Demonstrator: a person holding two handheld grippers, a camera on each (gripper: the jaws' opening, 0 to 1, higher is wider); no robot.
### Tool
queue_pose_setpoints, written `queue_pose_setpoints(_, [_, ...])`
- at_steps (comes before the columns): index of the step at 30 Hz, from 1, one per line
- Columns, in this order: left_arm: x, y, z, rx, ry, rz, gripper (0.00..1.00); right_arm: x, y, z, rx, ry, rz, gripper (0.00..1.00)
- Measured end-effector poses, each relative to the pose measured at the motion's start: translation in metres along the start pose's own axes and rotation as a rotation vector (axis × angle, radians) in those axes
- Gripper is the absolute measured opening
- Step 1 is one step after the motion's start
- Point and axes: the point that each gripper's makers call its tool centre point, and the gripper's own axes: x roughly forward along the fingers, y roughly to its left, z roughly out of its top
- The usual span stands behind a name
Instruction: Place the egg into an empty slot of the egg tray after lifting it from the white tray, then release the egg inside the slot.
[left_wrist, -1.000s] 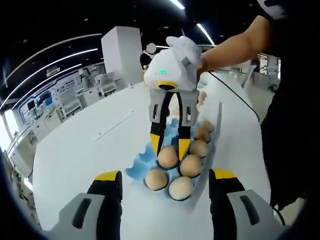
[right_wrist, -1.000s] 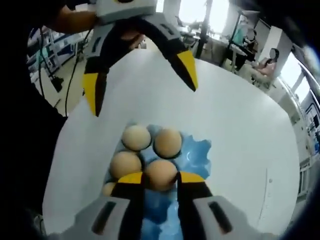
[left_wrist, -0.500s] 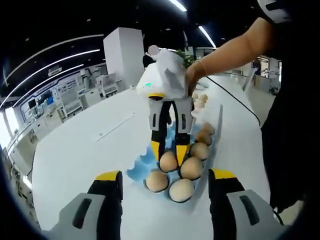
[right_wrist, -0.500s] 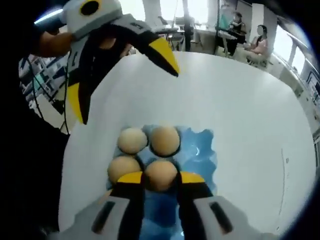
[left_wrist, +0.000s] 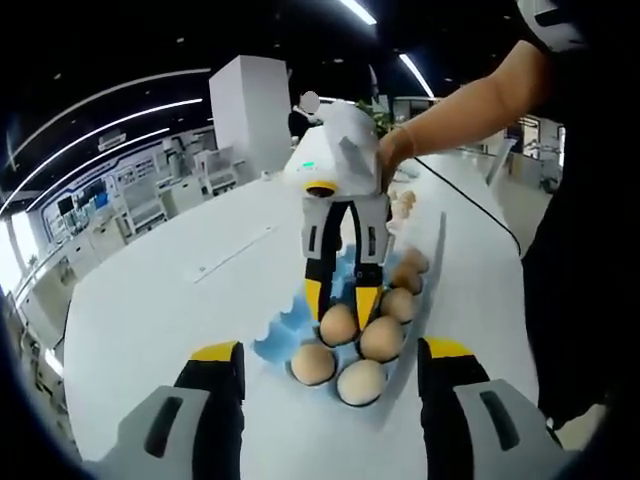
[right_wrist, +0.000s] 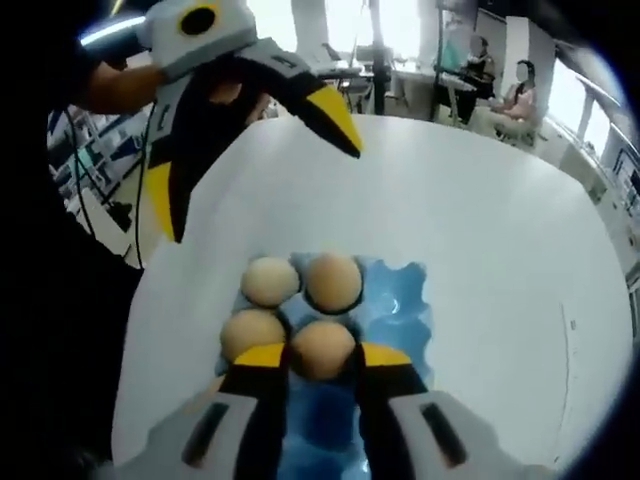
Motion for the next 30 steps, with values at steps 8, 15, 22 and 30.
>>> queue_pose_setpoints(8, [0.001,-0.004,0.006,0.003,-0.012,-0.009,0.72,-0.030,-0.003,-0.014,0.045,-0.050,-0.060,0.26])
queue_pose_setpoints(15, [0.003,-0.004,0.009,0.010,-0.017,-0.013,0.72,-0.059,-0.003,-0.052,0.134,-0.072,-0.132,0.25])
queue_pose_setpoints(22, [0.004,-0.004,0.009,0.009,-0.016,-0.015,0.71,-0.066,0.006,-0.079,0.160,-0.043,-0.155,0.25])
queue_pose_setpoints(30, [0.004,-0.004,0.012,0.018,-0.021,-0.016,0.71,-0.070,0.010,-0.090,0.178,-0.031,-0.162,0.25])
